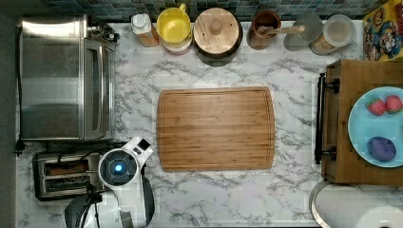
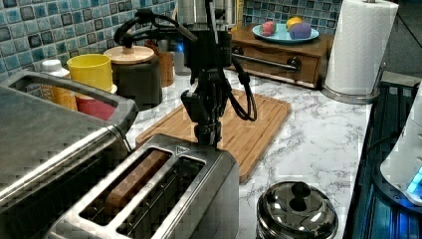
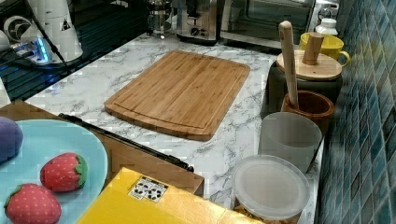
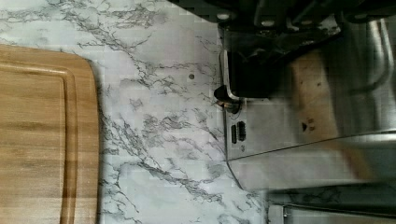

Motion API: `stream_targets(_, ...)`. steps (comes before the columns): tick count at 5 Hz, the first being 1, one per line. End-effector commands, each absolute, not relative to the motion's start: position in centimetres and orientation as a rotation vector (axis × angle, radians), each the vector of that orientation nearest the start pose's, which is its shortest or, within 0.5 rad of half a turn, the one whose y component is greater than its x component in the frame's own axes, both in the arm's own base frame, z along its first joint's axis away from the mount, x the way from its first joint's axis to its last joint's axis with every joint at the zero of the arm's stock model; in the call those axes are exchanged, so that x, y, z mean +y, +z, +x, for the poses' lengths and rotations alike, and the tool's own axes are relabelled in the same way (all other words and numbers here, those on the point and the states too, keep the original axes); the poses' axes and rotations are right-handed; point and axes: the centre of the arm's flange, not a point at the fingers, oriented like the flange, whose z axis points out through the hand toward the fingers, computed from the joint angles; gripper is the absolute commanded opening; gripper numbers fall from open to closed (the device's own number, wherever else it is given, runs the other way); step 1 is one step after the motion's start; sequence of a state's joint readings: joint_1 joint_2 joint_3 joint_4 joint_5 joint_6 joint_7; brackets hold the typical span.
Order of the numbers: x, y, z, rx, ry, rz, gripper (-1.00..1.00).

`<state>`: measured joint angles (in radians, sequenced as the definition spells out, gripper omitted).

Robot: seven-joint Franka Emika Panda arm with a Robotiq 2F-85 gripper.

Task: Turn on the toaster.

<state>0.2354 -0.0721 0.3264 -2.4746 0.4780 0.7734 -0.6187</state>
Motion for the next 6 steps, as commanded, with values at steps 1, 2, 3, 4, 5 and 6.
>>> stream_targets(1,21.5,24.3,40.2,0.181,0.427,-2.915,-1.0)
stream_targets(2,21.2,20.1,39.0,0.199,0.514,-2.93,-1.0)
stream_targets(3,20.8,16.4,36.8,0.193,0.592,-2.96,-1.0)
stream_targets(4,20.8,18.0,36.5,0.139,0.492,-2.981,-1.0)
stream_targets(5,20.8,18.0,36.5,0.139,0.493,-2.981,-1.0)
stream_targets(6,20.8,18.0,36.5,0.14,0.493,-2.981,-1.0)
